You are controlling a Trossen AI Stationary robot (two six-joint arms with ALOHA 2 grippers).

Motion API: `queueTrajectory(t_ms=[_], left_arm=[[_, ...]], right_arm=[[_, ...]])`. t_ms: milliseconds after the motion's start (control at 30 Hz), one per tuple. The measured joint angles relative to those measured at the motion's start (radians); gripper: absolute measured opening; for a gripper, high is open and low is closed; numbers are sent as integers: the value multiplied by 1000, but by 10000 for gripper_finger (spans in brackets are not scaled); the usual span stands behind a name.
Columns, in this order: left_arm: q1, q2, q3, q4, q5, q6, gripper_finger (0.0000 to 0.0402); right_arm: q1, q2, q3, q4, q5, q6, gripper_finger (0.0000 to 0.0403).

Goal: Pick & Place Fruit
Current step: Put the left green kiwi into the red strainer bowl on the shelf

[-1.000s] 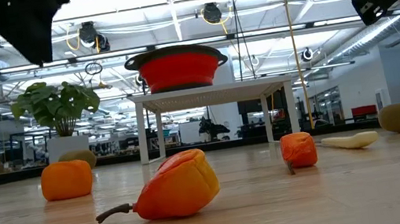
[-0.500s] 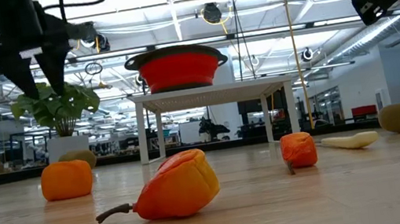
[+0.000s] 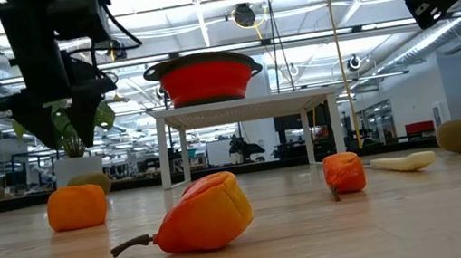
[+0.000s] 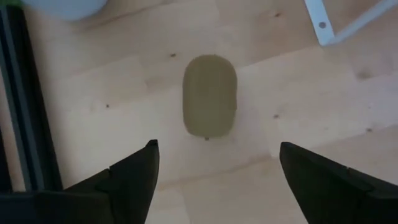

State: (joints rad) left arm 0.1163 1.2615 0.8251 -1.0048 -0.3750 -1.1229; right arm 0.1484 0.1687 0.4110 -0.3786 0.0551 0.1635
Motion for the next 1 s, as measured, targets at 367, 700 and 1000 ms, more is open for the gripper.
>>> queueTrajectory(t_ms=[367, 700, 1000], left_arm=[[93, 0, -95, 180, 30, 128, 323], [154, 1, -163, 318, 37, 196, 330], [188, 2, -218, 386, 87, 231, 329]], right_arm=[[0, 0, 0, 0, 0, 0, 0], [0, 0, 0, 0, 25, 0, 0], [0, 0, 0, 0, 75, 5, 0]])
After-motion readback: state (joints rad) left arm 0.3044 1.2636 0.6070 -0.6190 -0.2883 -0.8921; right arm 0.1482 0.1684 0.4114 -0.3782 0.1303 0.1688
